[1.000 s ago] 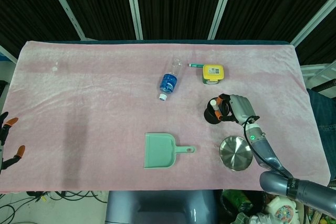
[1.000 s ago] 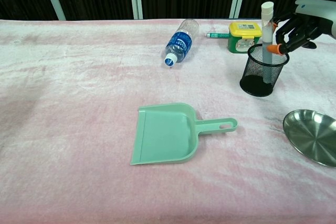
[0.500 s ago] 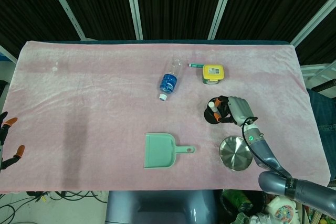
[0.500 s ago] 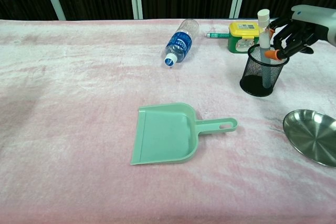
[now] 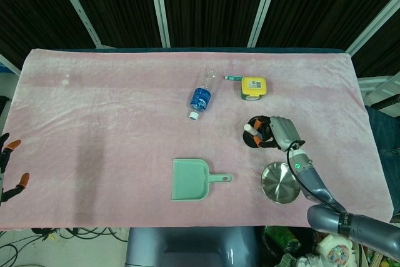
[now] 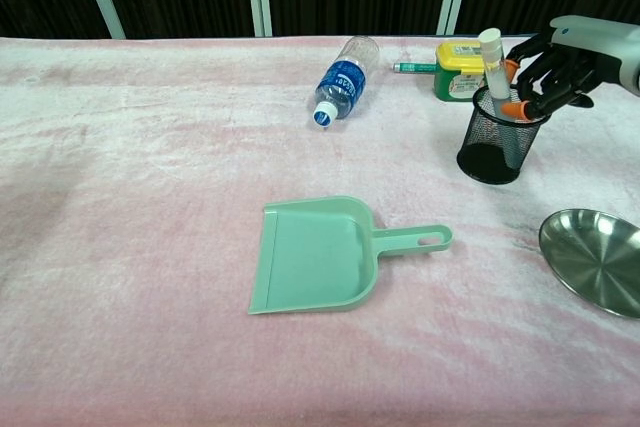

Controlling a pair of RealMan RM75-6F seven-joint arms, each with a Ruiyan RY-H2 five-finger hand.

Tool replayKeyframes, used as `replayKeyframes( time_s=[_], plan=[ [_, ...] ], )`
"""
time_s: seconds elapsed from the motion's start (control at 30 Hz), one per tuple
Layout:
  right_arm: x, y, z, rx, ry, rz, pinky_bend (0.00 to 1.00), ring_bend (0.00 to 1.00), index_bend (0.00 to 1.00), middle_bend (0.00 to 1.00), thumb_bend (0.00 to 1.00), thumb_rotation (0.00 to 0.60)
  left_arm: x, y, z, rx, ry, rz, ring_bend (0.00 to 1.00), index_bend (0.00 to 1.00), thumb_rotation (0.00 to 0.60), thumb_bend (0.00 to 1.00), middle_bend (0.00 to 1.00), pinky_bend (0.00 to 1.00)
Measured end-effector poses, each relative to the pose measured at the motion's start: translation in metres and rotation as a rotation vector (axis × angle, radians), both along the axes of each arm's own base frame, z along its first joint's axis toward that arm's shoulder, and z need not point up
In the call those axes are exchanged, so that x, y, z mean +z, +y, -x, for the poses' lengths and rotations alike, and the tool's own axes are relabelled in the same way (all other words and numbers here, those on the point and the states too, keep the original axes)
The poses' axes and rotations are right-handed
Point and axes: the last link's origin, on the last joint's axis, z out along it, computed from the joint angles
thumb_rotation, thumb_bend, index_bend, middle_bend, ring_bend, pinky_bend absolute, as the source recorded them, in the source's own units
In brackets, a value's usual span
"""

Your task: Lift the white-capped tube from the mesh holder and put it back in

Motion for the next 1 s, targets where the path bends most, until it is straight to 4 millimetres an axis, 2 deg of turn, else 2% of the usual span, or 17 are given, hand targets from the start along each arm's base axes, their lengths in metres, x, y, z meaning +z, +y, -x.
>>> replayKeyframes(
  time_s=[0.37,0.63,0.83,0.9,1.0],
  plan=[
    [-0.001,0.002,-0.002,0.011,0.006,-0.018,0.86,0.86,0.35,0.71,0.35,0.600,0.000,0.000,0.000,-0.001,0.002,0.002,0.00,0.16,0.600,0.32,0.02,0.00],
    [0.002,0.002,-0.004,0.012,0.005,-0.016,0.86,0.86,0.32,0.71,0.35,0.600,0.000,0.000,0.000,-0.001,0.001,0.001,0.00,0.16,0.600,0.32,0.02,0.00],
    [0.014,0.000,-0.006,0.007,-0.023,0.017,0.86,0.85,0.27,0.71,0.35,0.600,0.000,0.000,0.000,0.000,0.000,0.001,0.00,0.16,0.600,0.32,0.02,0.00],
    [0.021,-0.001,-0.007,0.004,-0.038,0.033,0.84,0.82,0.23,0.67,0.35,0.600,0.000,0.000,0.000,0.000,0.000,0.001,0.00,0.16,0.600,0.32,0.02,0.00],
    [0.039,0.001,-0.003,-0.002,-0.059,0.069,0.75,0.71,0.13,0.54,0.35,0.600,0.001,0.000,0.000,-0.001,-0.003,-0.003,0.00,0.16,0.600,0.32,0.02,0.00]
  ],
)
